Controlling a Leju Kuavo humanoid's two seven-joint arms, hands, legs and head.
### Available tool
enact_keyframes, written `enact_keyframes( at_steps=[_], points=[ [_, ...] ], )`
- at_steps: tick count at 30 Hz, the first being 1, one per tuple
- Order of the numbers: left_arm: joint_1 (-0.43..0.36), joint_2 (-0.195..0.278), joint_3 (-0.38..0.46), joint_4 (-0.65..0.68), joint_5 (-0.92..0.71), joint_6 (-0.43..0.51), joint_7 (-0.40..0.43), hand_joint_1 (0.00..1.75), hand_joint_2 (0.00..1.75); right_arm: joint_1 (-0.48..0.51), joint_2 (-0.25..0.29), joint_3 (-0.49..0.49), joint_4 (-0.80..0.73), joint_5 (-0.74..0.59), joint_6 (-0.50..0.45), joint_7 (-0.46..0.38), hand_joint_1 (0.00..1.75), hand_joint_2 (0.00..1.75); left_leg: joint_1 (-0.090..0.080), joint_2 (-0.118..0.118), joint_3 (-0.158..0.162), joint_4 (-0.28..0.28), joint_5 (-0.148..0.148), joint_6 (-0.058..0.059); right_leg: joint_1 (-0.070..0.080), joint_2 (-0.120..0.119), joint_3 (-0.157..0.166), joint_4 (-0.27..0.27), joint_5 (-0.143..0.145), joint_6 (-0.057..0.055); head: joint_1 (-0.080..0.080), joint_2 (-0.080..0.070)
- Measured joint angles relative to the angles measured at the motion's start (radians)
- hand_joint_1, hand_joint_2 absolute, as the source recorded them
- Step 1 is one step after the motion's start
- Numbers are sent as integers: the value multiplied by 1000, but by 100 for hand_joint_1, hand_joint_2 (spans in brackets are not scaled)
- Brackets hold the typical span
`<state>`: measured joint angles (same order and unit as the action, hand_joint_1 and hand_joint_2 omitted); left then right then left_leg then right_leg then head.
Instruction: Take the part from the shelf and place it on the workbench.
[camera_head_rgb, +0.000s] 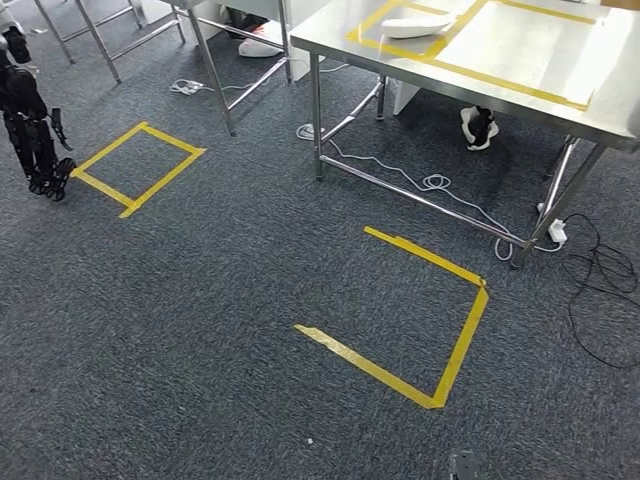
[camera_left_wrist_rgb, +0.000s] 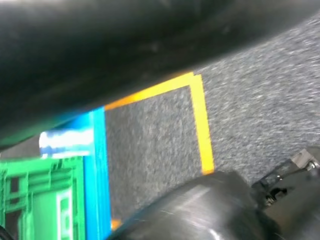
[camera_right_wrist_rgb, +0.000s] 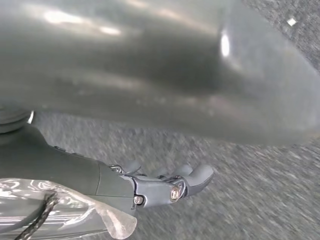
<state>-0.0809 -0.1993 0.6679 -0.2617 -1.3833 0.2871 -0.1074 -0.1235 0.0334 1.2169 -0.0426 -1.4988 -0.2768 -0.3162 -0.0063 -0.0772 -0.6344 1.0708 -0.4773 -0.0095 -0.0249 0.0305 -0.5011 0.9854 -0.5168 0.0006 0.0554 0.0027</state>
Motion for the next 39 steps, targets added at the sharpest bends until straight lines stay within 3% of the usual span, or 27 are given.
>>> enact_keyframes(
  at_steps=[2, 4, 5, 6, 8, 10, 12, 14, 16, 18, 19, 20, 21, 23, 24, 26, 28, 30, 32, 34, 35, 37, 39],
  points=[
    [-3, -1, 6, 0, -5, 0, -1, 0, 0, 3, -1, 0, 0, 0, -2, 0, 0, 0, 5, 52, -60, 131, -66, -12, 3, -33, 1, 0, -2, -4, -7, 0],
    [-3, -1, 10, 0, -7, -3, -1, 0, 0, 4, -2, 0, 0, 0, -4, 1, 0, 0, 12, 69, -96, 214, -88, -20, 5, -66, 1, 0, -4, -4, -7, 0],
    [-2, -1, 12, 0, -8, -6, -2, 0, 0, 3, -2, 0, 0, 0, -4, 2, 0, 0, 15, 73, -86, 200, -71, -23, 5, -79, 3, 0, -6, -3, -7, 0],
    [-1, -1, 16, 0, -7, -9, -3, 0, 0, 1, -2, 0, 0, 0, -6, 4, 0, 0, 17, 81, -57, 146, -40, -23, 4, -92, 6, 0, -9, 0, -7, 0],
    [-2, -1, 26, 0, -6, -13, -6, 0, 0, 0, -2, 1, 0, 0, -11, 9, 0, 0, 14, 121, 18, 7, 13, -17, 7, -114, 11, 1, -17, 9, -8, 0],
    [-4, -3, 34, 0, -5, -13, -10, 0, 0, -2, -2, 2, 0, 0, -16, 12, 0, 0, 7, 146, 53, -60, 23, -4, 12, -133, 13, 1, -25, 21, -7, 0],
    [-1, -4, 41, 0, -5, -13, -12, 0, 0, -5, -2, 3, 0, 0, -19, 14, 0, 0, 3, 130, 53, -64, 19, 10, 12, -148, 25, -4, -30, 33, -6, 0],
    [2, -5, 50, 0, -5, -13, -14, 0, 0, -10, -2, 4, 0, 0, -19, 15, 0, 0, 5, 110, 54, -69, 23, 24, 8, -117, 24, 15, -50, 42, -4, 0],
    [-1, -6, 54, 0, -6, -13, -15, 0, 0, -9, -2, 4, 0, 0, -19, 17, 0, 0, 7, 89, 55, -73, 26, 35, 6, -59, -24, 114, -105, 45, 1, 0],
    [-4, -8, 55, 0, -7, -14, -16, 0, 0, -4, -2, 5, 0, 0, -19, 18, 0, 0, 4, 62, 54, -73, 25, 40, 6, -35, -98, 254, -158, 43, 2, 0],
    [-4, -9, 56, 0, -8, -14, -16, 0, 0, -1, -2, 6, 0, 0, -19, 18, 0, 0, 2, 47, 54, -73, 25, 40, 6, -33, -124, 292, -160, 41, 2, 0],
    [-4, -9, 56, 0, -8, -14, -16, 0, 0, 0, -2, 6, 0, 0, -19, 18, 0, 0, 0, 33, 56, -72, 25, 40, 7, -31, -132, 291, -142, 39, 2, 0],
    [-3, -9, 57, 0, -8, -15, -16, 0, 0, 0, -2, 7, 0, 0, -18, 18, 0, 0, 0, 18, 57, -71, 24, 40, 6, -27, -121, 248, -104, 36, 2, 0],
    [-5, -10, 58, 0, -9, -15, -16, 0, 0, -1, -4, 9, 0, 0, -17, 18, 0, 0, -2, -9, 59, -67, 22, 36, 4, 13, -70, 111, -25, 30, 2, 0],
    [-6, -10, 59, 0, -9, -15, -16, 0, 0, -1, -5, 10, 0, 0, -16, 17, 0, 0, -1, -21, 57, -65, 22, 33, 3, 36, -48, 58, -4, 28, 1, 0],
    [-6, -11, 61, 0, -9, -15, -17, 0, 0, -2, -7, 11, 0, 0, -15, 17, 0, 0, 4, -43, 49, -63, 25, 20, 5, 59, -29, 23, -1, 24, 1, 0],
    [-3, -12, 67, 0, -7, -15, -18, 0, 0, -2, -7, 11, -1, 0, -15, 17, 0, 0, 8, -52, 44, -63, 28, 7, 7, 37, -22, 17, 4, 15, 1, 0],
    [-2, -12, 74, 0, -5, -15, -20, 0, 0, -2, -7, 11, -1, 0, -15, 17, 0, 0, 5, -7, 24, -19, 0, -3, 5, 9, -16, 8, 8, 5, -2, 0],
    [-6, -12, 79, 0, -3, -16, -21, 0, 0, 1, -8, 11, -1, 0, -16, 18, 0, 0, 6, 51, -35, 106, -65, -12, 6, -23, -12, 5, 7, -2, -5, 0],
    [-5, -12, 82, 0, 1, -17, -22, 0, 0, 4, -9, 11, -1, 0, -17, 20, 0, 0, 11, 68, -89, 220, -105, -18, 8, -55, -11, 5, 3, -4, -6, 0],
    [-3, -12, 84, 0, 3, -17, -23, 0, 0, 3, -9, 11, -1, 0, -17, 20, 0, 0, 13, 70, -92, 229, -98, -19, 8, -68, -9, 5, 2, -3, -6, 0],
    [-1, -11, 89, 0, 7, -18, -26, 0, 0, 1, -9, 11, -1, 0, -17, 21, 0, 0, 14, 86, -37, 126, -36, -18, 8, -92, -2, 5, -3, 0, -6, 0],
    [-3, -11, 96, 0, 10, -18, -29, 0, 0, 0, -9, 11, -1, 0, -17, 21, 0, 0, 7, 123, 36, -11, 12, -8, 11, -114, 4, 6, -11, 9, -5, 0]
  ],
)
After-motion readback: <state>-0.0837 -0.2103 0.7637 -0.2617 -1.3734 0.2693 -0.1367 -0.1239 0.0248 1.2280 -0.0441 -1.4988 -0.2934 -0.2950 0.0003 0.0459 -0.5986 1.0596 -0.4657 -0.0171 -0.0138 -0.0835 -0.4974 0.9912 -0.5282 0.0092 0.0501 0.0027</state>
